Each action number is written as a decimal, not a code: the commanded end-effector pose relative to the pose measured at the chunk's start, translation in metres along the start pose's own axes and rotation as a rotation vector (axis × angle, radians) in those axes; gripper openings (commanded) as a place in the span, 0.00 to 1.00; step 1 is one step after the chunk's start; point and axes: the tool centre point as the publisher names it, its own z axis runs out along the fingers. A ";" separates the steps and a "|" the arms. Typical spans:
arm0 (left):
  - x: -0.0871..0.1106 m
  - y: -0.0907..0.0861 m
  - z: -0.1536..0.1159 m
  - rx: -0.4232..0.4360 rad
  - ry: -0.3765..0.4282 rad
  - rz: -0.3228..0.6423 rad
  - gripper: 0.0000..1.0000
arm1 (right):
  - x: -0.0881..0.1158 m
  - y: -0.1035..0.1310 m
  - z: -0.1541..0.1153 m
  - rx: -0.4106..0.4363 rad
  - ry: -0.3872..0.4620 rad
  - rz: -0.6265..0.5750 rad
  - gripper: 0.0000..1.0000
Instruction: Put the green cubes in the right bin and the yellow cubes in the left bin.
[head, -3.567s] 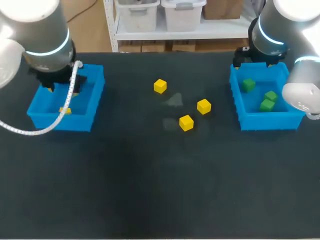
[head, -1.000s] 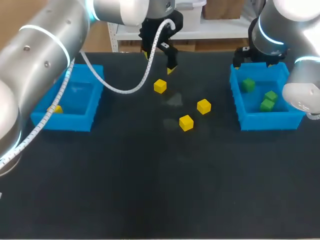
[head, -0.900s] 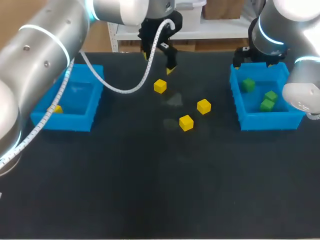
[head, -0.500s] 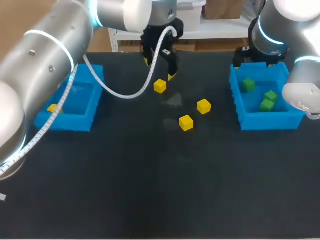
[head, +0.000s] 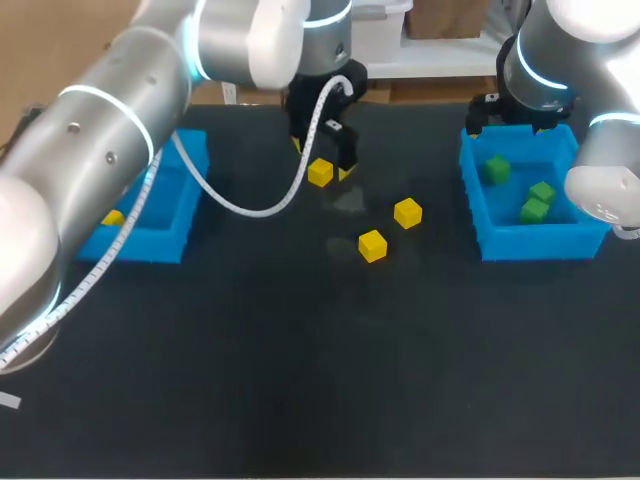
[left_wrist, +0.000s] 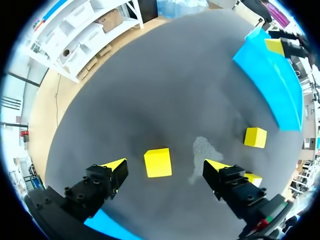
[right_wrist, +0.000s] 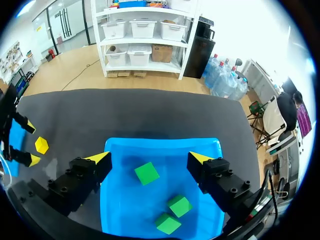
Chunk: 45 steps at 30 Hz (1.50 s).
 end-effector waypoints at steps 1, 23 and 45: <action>-0.011 0.002 0.008 0.003 0.214 0.010 1.00 | 0.002 0.000 -0.001 0.000 -0.005 0.001 1.00; 0.003 0.003 0.037 -0.026 0.271 0.019 0.00 | 0.002 0.000 -0.001 0.000 -0.005 0.001 1.00; 0.064 0.085 -0.071 -0.195 0.089 -0.215 0.00 | 0.002 0.000 -0.001 0.000 -0.005 0.001 1.00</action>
